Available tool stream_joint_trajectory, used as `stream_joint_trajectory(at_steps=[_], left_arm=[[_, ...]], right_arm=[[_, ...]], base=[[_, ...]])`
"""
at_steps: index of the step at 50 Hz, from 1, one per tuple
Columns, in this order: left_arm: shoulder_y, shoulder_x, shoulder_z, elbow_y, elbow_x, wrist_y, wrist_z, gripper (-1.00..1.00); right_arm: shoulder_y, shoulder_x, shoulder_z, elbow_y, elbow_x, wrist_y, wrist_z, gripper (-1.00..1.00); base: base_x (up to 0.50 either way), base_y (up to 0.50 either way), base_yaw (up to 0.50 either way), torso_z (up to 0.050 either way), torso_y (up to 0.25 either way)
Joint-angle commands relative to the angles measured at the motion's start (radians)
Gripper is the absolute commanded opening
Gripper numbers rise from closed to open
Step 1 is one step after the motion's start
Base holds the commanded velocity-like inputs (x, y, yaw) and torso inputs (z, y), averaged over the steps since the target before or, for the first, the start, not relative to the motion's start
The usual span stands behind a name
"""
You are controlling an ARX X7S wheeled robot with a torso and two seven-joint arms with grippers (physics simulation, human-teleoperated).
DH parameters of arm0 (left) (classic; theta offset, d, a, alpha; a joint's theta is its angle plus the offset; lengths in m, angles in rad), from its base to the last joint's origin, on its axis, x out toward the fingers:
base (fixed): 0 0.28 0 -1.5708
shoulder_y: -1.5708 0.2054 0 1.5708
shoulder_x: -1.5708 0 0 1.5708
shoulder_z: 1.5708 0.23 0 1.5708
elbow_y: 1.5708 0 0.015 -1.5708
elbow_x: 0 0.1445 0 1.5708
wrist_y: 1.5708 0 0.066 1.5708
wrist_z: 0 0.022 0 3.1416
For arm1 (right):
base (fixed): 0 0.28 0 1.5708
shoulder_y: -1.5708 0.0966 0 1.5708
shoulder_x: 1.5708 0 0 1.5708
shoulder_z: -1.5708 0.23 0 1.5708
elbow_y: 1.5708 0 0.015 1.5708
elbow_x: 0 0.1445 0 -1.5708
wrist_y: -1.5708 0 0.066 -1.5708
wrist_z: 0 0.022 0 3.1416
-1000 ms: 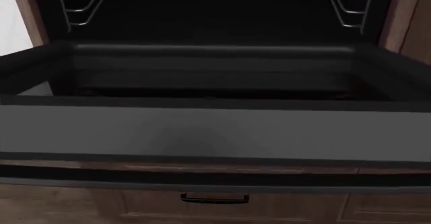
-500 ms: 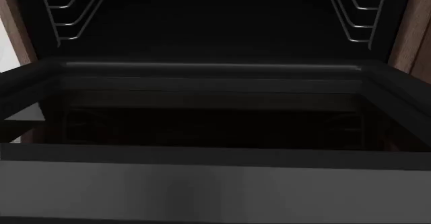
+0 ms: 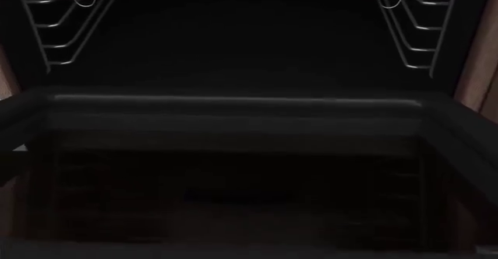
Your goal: Close the oven door
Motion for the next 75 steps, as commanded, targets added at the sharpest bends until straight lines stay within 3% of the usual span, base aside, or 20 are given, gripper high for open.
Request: stream_joint_trajectory(at_steps=[1, 26, 30, 32, 45, 65, 66, 75], left_arm=[[-0.001, -0.001, 0.005, 0.005, -0.002, -0.006, -0.003, 1.0], [0.002, -0.004, 0.013, 0.023, -0.005, -0.009, -0.012, 1.0], [-0.008, 0.0, 0.019, 0.007, 0.0, -0.005, -0.012, 1.0], [-0.022, 0.026, 0.032, -0.108, 0.025, 0.083, 0.007, 1.0], [-0.066, -0.025, 0.007, 0.253, -0.029, -0.195, -0.079, 1.0], [-0.229, -0.03, -0.063, 0.536, -0.107, -0.455, -0.159, 1.0], [-0.211, -0.029, -0.05, 0.504, -0.087, -0.397, -0.151, 1.0], [-0.299, -0.016, -0.125, 0.708, -0.183, -0.61, -0.204, 1.0]], right_arm=[[0.001, 0.001, -0.005, -0.001, 0.001, -0.001, 0.002, 1.0], [-0.002, 0.005, -0.01, 0.0, 0.001, -0.016, 0.005, 1.0], [-0.003, 0.008, -0.012, -0.007, 0.0, -0.015, 0.009, 1.0], [0.001, 0.008, -0.013, -0.005, -0.003, -0.016, 0.012, 1.0], [0.016, 0.08, -0.01, -0.279, 0.013, 0.123, 0.163, 1.0], [0.132, 0.154, -0.005, -0.542, 0.065, 0.32, 0.315, 1.0], [0.137, 0.155, -0.007, -0.55, 0.067, 0.328, 0.32, 1.0], [0.199, 0.182, 0.011, -0.677, 0.118, 0.421, 0.388, 1.0]], base=[[0.2, 0.0, 0.0, 0.0, 0.0], [0.12, 0.0, 0.0, 0.0, 0.0], [0.0, 0.0, 0.0, 0.0, 0.004], [0.0, 0.0, 0.0, 0.0, 0.0], [0.0, 0.0, 0.0, 0.0, 0.0], [0.0, 0.0, 0.0, 0.0, 0.0], [0.0, 0.0, 0.0, 0.0, 0.0], [0.0, 0.0, 0.0, 0.0, 0.0]])
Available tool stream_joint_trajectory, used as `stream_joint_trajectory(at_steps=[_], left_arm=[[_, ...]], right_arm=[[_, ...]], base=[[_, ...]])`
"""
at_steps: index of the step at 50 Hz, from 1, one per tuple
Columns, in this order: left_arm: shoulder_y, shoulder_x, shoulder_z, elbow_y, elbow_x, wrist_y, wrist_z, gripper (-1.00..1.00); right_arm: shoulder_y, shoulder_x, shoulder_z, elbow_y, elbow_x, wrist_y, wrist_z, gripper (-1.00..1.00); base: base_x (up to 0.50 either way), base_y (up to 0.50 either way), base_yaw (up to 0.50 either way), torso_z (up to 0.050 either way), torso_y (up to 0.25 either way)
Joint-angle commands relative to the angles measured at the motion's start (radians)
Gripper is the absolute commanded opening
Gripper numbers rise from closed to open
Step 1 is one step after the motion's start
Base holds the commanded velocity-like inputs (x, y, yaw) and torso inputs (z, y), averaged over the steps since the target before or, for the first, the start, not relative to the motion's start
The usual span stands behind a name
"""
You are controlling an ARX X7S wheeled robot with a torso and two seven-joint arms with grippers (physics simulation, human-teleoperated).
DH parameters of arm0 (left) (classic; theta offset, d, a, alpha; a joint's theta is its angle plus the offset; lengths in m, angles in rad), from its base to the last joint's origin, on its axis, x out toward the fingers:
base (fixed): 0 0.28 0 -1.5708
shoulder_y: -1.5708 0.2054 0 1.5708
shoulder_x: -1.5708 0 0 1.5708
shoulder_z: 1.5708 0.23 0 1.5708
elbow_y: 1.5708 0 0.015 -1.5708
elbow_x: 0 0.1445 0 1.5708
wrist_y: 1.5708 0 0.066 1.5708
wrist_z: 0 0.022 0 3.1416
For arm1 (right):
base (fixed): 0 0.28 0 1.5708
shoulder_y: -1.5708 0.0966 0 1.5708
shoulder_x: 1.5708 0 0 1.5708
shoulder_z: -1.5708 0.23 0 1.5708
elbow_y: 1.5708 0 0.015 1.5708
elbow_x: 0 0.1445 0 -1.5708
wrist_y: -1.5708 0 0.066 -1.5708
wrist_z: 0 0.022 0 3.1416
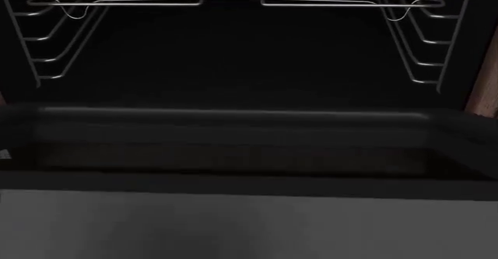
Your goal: Close the oven door
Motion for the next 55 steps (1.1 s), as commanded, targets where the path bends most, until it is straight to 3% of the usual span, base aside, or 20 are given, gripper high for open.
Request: stream_joint_trajectory(at_steps=[1, 7, 9, 10, 11, 13, 14, 16, 27, 28, 29, 30, 31, 32, 33, 37, 55], left_arm=[[-0.097, 0.014, -0.072, 0.204, -0.078, -0.189, -0.055, 1.0], [-0.141, 0.024, -0.11, 0.305, -0.117, -0.272, -0.085, 1.0], [-0.117, 0.017, -0.101, 0.297, -0.099, -0.221, -0.08, 1.0], [-0.158, 0.034, -0.137, 0.33, -0.136, -0.301, -0.092, 1.0], [-0.136, 0.027, -0.122, 0.327, -0.123, -0.265, -0.088, 1.0], [-0.177, 0.046, -0.156, 0.361, -0.163, -0.346, -0.098, 1.0], [-0.129, 0.023, -0.111, 0.338, -0.115, -0.248, -0.09, 1.0], [-0.196, 0.052, -0.167, 0.38, -0.17, -0.366, -0.103, 1.0], [-0.292, 0.106, -0.245, 0.458, -0.245, -0.504, -0.138, 1.0], [-0.189, 0.055, -0.155, 0.423, -0.165, -0.354, -0.12, 1.0], [-0.175, 0.045, -0.137, 0.412, -0.148, -0.297, -0.117, 1.0], [-0.283, 0.103, -0.224, 0.46, -0.222, -0.447, -0.133, 1.0], [-0.309, 0.118, -0.245, 0.478, -0.243, -0.532, -0.139, 1.0], [-0.323, 0.125, -0.255, 0.487, -0.253, -0.552, -0.144, 1.0], [-0.223, 0.066, -0.155, 0.446, -0.164, -0.402, -0.134, 1.0], [-0.253, 0.068, -0.129, 0.389, -0.14, -0.319, -0.13, 1.0], [-0.463, 0.124, -0.133, 0.202, -0.123, -0.317, -0.134, 1.0]], right_arm=[[0.076, 0.038, 0.015, -0.163, 0.054, 0.119, 0.088, 1.0], [0.117, 0.051, 0.021, -0.238, 0.083, 0.163, 0.121, 1.0], [0.135, 0.051, 0.022, -0.253, 0.095, 0.182, 0.134, 1.0], [0.139, 0.051, 0.021, -0.255, 0.097, 0.187, 0.137, 1.0], [0.145, 0.052, 0.019, -0.259, 0.098, 0.193, 0.141, 1.0], [0.153, 0.054, 0.022, -0.268, 0.106, 0.203, 0.149, 1.0], [0.16, 0.055, 0.025, -0.274, 0.113, 0.209, 0.153, 1.0], [0.169, 0.056, 0.028, -0.278, 0.116, 0.215, 0.159, 1.0], [0.234, 0.069, 0.028, -0.318, 0.135, 0.255, 0.185, 1.0], [0.245, 0.07, 0.027, -0.322, 0.138, 0.263, 0.19, 1.0], [0.249, 0.07, 0.026, -0.322, 0.137, 0.264, 0.191, 1.0], [0.257, 0.071, 0.023, -0.321, 0.133, 0.265, 0.191, 1.0], [0.262, 0.076, 0.011, -0.324, 0.118, 0.255, 0.181, 1.0], [0.273, 0.077, 0.005, -0.324, 0.109, 0.248, 0.174, 1.0], [0.283, 0.077, -0.004, -0.317, 0.1, 0.243, 0.167, 1.0], [0.322, 0.079, -0.03, -0.278, 0.061, 0.21, 0.128, 1.0], [0.522, 0.088, -0.09, -0.13, -0.051, 0.143, 0.037, 1.0]], base=[[0.0, 0.0, 0.0, 0.0, 0.0], [0.0, 0.0, 0.0, 0.0, 0.0], [0.0, 0.0, 0.0, 0.0, 0.0], [0.0, 0.0, 0.0, 0.0, 0.0], [0.0, 0.0, 0.0, 0.0, 0.0], [0.0, 0.0, 0.0, 0.0, 0.0], [0.0, 0.0, 0.0, 0.0, 0.0], [0.0, 0.0, 0.0, 0.0, 0.0], [0.0, 0.0, 0.0, 0.0, 0.0], [0.0, 0.0, 0.0, 0.0, 0.0], [0.0, 0.0, 0.0, 0.0, 0.0], [0.0, 0.0, 0.0, 0.0, 0.0], [0.0, 0.0, 0.0, 0.0, 0.0], [0.0, 0.0, 0.0, 0.0, 0.0], [0.0, 0.0, 0.0, 0.0, 0.0], [0.0, 0.0, 0.0, 0.0, 0.0], [0.0, 0.0, 0.0, 0.0, 0.0]])
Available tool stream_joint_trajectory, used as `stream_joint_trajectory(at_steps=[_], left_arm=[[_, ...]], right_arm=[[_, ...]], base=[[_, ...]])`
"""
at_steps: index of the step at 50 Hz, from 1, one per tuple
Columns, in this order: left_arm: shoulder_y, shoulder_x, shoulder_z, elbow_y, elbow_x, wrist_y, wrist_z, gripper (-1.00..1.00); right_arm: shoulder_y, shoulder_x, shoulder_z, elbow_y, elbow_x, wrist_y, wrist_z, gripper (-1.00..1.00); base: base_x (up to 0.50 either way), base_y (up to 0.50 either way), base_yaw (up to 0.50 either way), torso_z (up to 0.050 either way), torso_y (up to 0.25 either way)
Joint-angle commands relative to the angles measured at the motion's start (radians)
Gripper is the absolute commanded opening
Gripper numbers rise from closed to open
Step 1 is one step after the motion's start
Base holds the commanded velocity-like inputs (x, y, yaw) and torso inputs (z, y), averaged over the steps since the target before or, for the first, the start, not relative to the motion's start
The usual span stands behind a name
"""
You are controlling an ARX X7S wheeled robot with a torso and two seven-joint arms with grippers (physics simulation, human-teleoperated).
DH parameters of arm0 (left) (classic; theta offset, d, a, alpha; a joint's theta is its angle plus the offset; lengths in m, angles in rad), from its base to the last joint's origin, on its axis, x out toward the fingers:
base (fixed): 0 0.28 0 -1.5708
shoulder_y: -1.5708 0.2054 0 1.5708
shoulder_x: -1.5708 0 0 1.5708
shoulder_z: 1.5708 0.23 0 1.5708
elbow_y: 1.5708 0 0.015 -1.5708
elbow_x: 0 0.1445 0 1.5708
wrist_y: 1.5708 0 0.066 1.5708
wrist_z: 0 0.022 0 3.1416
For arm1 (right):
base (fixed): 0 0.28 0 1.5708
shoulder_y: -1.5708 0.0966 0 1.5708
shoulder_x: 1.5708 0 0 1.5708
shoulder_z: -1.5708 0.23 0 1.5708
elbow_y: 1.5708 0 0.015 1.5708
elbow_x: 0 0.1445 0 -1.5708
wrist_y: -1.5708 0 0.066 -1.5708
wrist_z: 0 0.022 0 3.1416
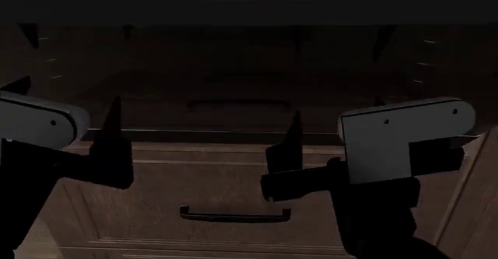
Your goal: Close the oven door
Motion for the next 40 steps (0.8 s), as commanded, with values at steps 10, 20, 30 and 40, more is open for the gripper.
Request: stream_joint_trajectory(at_steps=[10, 20, 30, 40], left_arm=[[-0.162, 0.04, 0.055, -0.217, 0.067, 0.109, 0.002, 1.0], [-0.353, 0.1, 0.084, -0.368, 0.061, 0.067, 0.016, 1.0], [-0.424, 0.158, 0.163, -0.621, 0.126, 0.238, 0.057, 1.0], [-0.492, 0.209, 0.196, -0.774, 0.132, 0.32, 0.084, 1.0]], right_arm=[[0.194, -0.025, -0.081, 0.241, -0.118, -0.122, -0.143, 1.0], [0.279, -0.049, -0.122, 0.422, -0.183, -0.2, -0.219, 1.0], [0.377, -0.078, -0.159, 0.652, -0.251, -0.298, -0.303, 1.0], [0.478, -0.103, -0.204, 0.884, -0.329, -0.401, -0.377, 1.0]], base=[[0.0, 0.0, 0.0, 0.0, 0.0], [0.0, 0.0, 0.0, 0.0, 0.0], [0.0, 0.0, 0.0, 0.0, 0.0], [0.0, 0.0, 0.0, 0.0, 0.0]])
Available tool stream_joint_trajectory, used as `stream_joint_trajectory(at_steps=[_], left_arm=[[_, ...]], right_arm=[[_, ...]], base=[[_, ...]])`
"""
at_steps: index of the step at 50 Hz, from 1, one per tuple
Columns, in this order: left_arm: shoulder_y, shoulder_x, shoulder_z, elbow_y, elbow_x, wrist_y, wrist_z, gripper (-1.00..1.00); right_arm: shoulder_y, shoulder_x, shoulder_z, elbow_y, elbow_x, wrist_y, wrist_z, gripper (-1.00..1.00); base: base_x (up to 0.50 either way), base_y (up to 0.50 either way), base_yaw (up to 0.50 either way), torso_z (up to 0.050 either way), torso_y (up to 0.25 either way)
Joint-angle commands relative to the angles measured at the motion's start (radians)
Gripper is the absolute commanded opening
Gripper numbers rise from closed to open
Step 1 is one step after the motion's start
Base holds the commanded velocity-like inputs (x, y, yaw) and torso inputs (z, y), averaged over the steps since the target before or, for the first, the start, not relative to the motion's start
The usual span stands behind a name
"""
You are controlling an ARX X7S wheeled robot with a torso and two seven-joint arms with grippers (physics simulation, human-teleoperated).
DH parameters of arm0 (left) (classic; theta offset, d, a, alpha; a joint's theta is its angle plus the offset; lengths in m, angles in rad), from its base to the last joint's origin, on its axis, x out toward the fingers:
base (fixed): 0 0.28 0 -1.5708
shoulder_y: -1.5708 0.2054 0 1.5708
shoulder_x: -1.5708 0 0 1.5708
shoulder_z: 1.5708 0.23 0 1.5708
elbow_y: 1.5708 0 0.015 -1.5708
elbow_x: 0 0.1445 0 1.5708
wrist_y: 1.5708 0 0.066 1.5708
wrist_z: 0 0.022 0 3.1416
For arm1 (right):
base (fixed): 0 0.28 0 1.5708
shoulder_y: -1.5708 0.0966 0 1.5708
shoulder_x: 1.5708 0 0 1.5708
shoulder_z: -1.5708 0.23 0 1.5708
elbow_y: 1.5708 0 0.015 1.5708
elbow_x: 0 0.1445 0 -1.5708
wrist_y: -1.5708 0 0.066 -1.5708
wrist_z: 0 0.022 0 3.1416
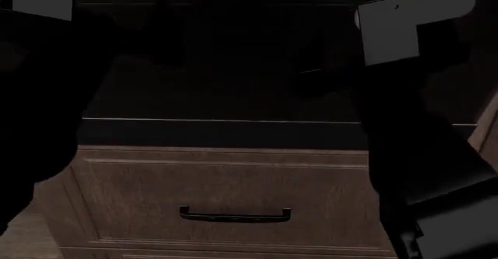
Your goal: Close the oven door
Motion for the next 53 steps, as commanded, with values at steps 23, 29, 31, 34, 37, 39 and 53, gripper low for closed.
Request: stream_joint_trajectory(at_steps=[23, 29, 31, 34, 37, 39, 53], left_arm=[[-0.284, 0.105, 0.338, -0.815, -0.178, 0.576, 0.006, 1.0], [-0.392, 0.105, 0.643, -1.008, -0.454, 0.773, -0.025, 1.0], [-0.429, 0.106, 0.777, -1.063, -0.586, 0.841, -0.029, 1.0], [-0.514, 0.106, 0.988, -1.119, -0.801, 0.897, -0.032, 1.0], [-0.53, 0.106, 1.098, -1.132, -0.9, 0.945, -0.036, 1.0], [-0.524, 0.106, 1.143, -1.134, -0.947, 0.976, -0.039, 1.0], [-0.523, 0.106, 1.22, -1.116, -1.019, 1.037, -0.06, 1.0]], right_arm=[[0.414, -0.166, -0.135, 1.107, -0.258, -0.573, -0.26, 1.0], [0.449, -0.173, -0.114, 1.198, -0.307, -0.607, -0.266, 1.0], [0.447, -0.172, -0.097, 1.199, -0.326, -0.602, -0.266, 1.0], [0.442, -0.174, -0.071, 1.199, -0.352, -0.594, -0.271, 1.0], [0.441, -0.175, -0.045, 1.199, -0.376, -0.592, -0.276, 1.0], [0.439, -0.175, -0.029, 1.199, -0.39, -0.589, -0.278, 1.0], [0.439, -0.177, 0.033, 1.199, -0.452, -0.586, -0.283, 1.0]], base=[[0.0, 0.0, 0.0, 0.0, 0.0], [0.02, 0.0, 0.0, 0.0, 0.0], [0.08, 0.0, 0.02, 0.0, 0.0], [0.08, 0.0, 0.03, 0.006, 0.0], [0.08, 0.0, 0.03, 0.004, 0.0], [0.07, 0.0, 0.03, 0.005, 0.0], [0.06, 0.0, 0.03, 0.003, 0.0]])
